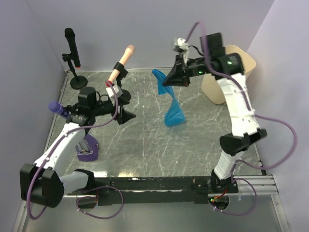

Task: Put the trash bags into the trash bin

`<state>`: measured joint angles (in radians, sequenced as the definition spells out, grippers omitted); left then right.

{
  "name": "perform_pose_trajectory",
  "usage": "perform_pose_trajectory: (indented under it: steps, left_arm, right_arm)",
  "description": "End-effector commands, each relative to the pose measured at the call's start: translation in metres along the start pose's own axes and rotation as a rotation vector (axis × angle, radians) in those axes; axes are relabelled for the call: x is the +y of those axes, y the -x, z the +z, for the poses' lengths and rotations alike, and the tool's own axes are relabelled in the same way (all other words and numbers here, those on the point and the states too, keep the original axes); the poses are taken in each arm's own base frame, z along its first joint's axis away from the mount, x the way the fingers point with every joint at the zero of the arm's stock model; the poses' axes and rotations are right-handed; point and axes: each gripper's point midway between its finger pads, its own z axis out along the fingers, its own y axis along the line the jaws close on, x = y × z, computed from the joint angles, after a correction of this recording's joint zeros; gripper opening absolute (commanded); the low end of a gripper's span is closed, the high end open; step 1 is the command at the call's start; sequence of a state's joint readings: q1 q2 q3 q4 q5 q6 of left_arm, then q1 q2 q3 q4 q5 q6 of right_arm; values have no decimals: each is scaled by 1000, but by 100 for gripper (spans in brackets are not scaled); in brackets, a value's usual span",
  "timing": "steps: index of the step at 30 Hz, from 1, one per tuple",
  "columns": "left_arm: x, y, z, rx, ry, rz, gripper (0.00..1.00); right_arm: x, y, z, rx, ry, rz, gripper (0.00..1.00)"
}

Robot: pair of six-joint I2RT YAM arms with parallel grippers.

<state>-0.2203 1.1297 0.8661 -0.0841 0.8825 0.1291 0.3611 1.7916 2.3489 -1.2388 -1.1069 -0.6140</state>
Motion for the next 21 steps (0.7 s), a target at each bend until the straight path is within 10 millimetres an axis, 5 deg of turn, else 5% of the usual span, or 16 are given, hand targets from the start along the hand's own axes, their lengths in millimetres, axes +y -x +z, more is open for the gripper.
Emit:
perform_pose_trajectory:
  steps: [1, 8, 13, 21]
  left_arm:
    - [-19, 78, 6, -188, -122, 295, 91]
    - [-49, 138, 11, -318, -208, 416, 95]
    - [-77, 143, 32, -357, -294, 528, 96]
    - [-80, 163, 74, -455, -190, 622, 96]
  right_arm:
    - [96, 12, -22, -15, 205, 268, 0]
    - [116, 16, -41, 17, 103, 176, 0]
    - [125, 26, -49, 4, 71, 144, 0]
    - [124, 34, -53, -11, 30, 133, 0]
